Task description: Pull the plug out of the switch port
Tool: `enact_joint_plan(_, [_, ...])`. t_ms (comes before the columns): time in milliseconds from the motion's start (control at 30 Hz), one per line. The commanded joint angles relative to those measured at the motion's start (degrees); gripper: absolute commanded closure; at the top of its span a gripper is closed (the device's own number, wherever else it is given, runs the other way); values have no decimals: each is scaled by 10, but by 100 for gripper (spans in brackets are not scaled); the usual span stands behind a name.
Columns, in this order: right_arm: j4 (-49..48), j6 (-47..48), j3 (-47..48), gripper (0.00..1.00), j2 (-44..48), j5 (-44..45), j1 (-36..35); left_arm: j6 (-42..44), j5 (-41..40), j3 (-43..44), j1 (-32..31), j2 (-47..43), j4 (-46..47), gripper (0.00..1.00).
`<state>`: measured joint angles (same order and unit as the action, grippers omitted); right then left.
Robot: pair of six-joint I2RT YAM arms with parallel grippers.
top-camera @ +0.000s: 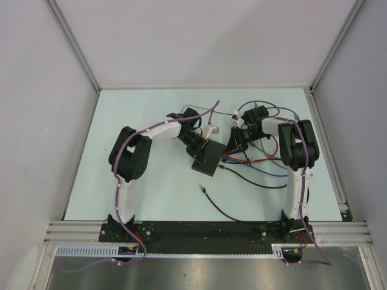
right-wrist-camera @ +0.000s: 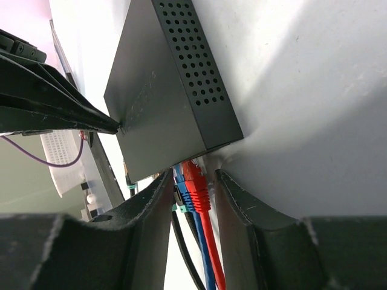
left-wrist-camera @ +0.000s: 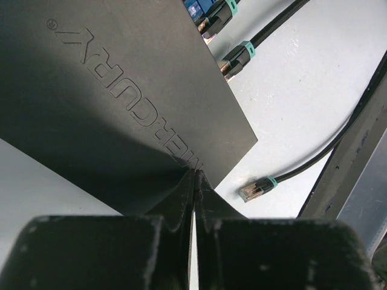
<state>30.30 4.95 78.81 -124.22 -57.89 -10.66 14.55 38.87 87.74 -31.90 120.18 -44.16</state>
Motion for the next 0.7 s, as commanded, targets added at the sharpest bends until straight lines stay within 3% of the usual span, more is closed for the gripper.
enact_joint_plan(0, [5, 29, 0, 60, -30, 46, -7, 23, -83, -11, 3, 19, 10, 97])
enact_joint_plan(300, [8, 32, 0, 61, -33, 42, -4, 23, -80, -5, 3, 24, 11, 98])
enact_joint_plan(433, [8, 25, 1, 69, -34, 49, -4, 23, -80, -1, 3, 26, 11, 98])
enact_joint_plan(667, [6, 17, 4, 62, -38, 58, -3, 23, -81, -1, 3, 26, 11, 98])
